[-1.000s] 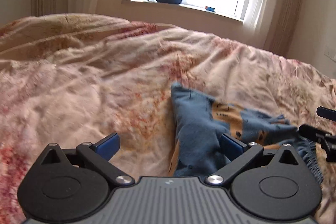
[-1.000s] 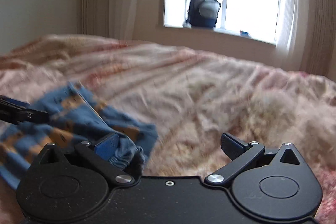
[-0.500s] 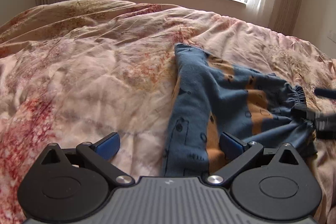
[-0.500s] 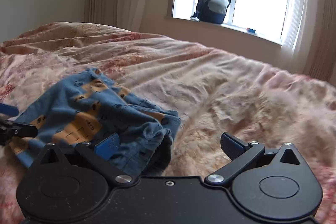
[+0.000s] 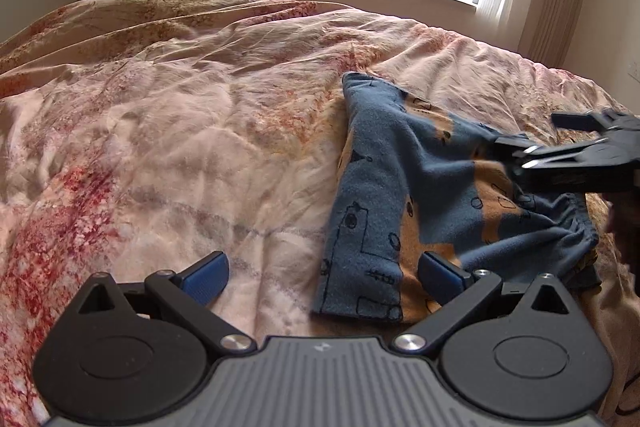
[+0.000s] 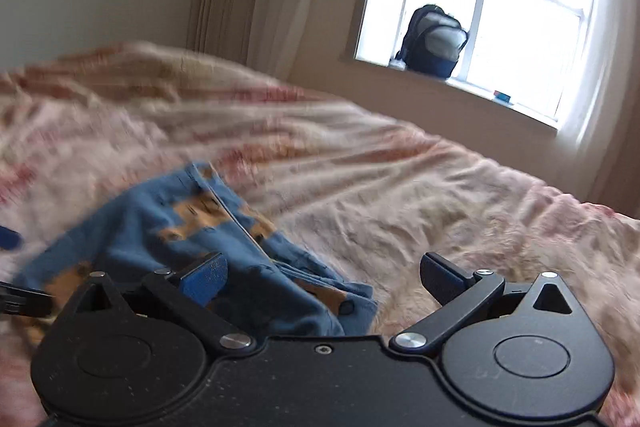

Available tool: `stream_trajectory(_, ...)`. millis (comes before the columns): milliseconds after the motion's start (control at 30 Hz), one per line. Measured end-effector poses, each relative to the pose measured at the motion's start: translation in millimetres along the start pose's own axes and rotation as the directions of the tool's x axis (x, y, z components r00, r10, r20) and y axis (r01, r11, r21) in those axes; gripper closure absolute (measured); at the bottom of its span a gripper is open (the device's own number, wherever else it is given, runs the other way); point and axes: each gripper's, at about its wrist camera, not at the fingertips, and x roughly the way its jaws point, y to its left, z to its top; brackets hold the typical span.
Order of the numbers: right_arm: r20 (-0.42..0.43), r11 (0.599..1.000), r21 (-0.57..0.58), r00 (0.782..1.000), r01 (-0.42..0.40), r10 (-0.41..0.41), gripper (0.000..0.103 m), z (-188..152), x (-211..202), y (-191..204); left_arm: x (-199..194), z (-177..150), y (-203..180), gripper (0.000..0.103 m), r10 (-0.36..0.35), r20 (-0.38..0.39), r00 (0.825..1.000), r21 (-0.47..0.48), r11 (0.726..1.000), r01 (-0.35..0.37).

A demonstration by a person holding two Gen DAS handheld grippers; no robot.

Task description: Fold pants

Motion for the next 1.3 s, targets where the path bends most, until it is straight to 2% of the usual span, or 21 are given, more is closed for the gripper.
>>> stream_trajectory(33,-0.024,1.000,-0.011,1.000,0.020,-0.020,0.001,-3.3,9.7,-1.6,0.1,-0.3,-0.1,0.000,0.000,0.000,1.000,0.002,1.000,0.000)
stream_trajectory(100,-0.022,0.998,0.068,1.000,0.011,-0.010,0.001,-6.1,10.8,-14.0,0.1,-0.8,0.0,0.000,-0.001,0.002,1.000,0.004,1.000,0.001)
stream_trajectory(167,0.033,0.986,0.169,0.999,-0.018,0.012,0.001,-6.8,-3.6,-25.6,-0.3,-0.2,1.2,0.000,-0.010,0.007,1.000,-0.007,1.000,0.010)
stream_trajectory(233,0.086,0.975,0.198,0.992,-0.104,0.088,0.001,-8.0,-14.7,-34.6,-1.2,1.0,2.6,0.000,-0.026,0.017,1.000,-0.022,0.999,0.027)
stream_trajectory(333,0.032,0.950,0.239,0.979,-0.202,0.200,0.000,-13.2,-5.1,-43.9,-3.7,2.8,5.1,0.000,-0.070,0.059,0.996,-0.039,0.997,0.072)
stream_trajectory(433,0.013,0.878,0.370,0.947,-0.303,0.322,0.000,-30.1,12.7,-58.6,-6.0,5.6,10.7,0.000,-0.116,0.117,0.986,-0.061,0.990,0.123)
stream_trajectory(500,0.031,0.841,0.420,0.932,-0.341,0.362,0.000,-36.0,18.2,-65.0,-3.1,7.3,14.4,0.000,-0.134,0.129,0.983,-0.083,0.986,0.145)
stream_trajectory(600,0.045,0.810,0.434,0.908,-0.393,0.416,0.000,-33.5,20.8,-67.7,6.6,7.4,19.5,0.000,-0.163,0.100,0.982,-0.122,0.977,0.175)
stream_trajectory(700,0.038,0.798,0.452,0.902,-0.399,0.429,0.000,-32.9,24.0,-68.2,10.6,3.6,20.3,0.000,-0.162,0.094,0.982,-0.119,0.978,0.173)
stream_trajectory(733,0.050,0.782,0.473,0.899,-0.405,0.435,0.000,-35.2,24.7,-70.7,10.3,2.9,19.9,0.000,-0.166,0.094,0.982,-0.106,0.979,0.175)
stream_trajectory(800,0.095,0.729,0.539,0.890,-0.422,0.445,0.001,-42.3,23.8,-78.3,8.9,2.7,19.4,0.000,-0.174,0.087,0.981,-0.093,0.979,0.182)
stream_trajectory(900,0.149,0.645,0.608,0.864,-0.463,0.481,0.001,-48.2,19.2,-88.5,5.7,3.8,23.0,0.000,-0.205,0.095,0.974,-0.120,0.969,0.216)
stream_trajectory(933,0.155,0.634,0.615,0.860,-0.469,0.486,0.003,-48.6,16.4,-89.9,5.1,4.3,25.4,0.000,-0.225,0.101,0.969,-0.140,0.961,0.238)
stream_trajectory(1033,0.141,0.650,0.613,0.871,-0.450,0.470,0.016,-51.2,10.4,-89.8,4.2,5.4,32.1,0.002,-0.272,0.122,0.955,-0.191,0.937,0.291)
stream_trajectory(1067,0.136,0.656,0.614,0.877,-0.440,0.461,0.019,-52.3,9.1,-90.0,4.2,5.5,34.2,0.006,-0.281,0.127,0.951,-0.202,0.932,0.302)
stream_trajectory(1100,0.131,0.660,0.618,0.884,-0.427,0.450,0.026,-53.3,8.2,-90.7,4.6,5.9,35.9,0.013,-0.287,0.127,0.949,-0.210,0.928,0.309)
stream_trajectory(1233,0.126,0.651,0.646,0.898,-0.397,0.422,0.049,-60.7,4.9,-95.9,5.7,7.9,38.6,0.028,-0.315,0.120,0.941,-0.234,0.913,0.335)
stream_trajectory(1300,0.125,0.654,0.647,0.901,-0.391,0.415,0.056,-62.3,-0.5,-95.0,4.8,9.3,37.1,0.043,-0.342,0.116,0.932,-0.240,0.901,0.361)
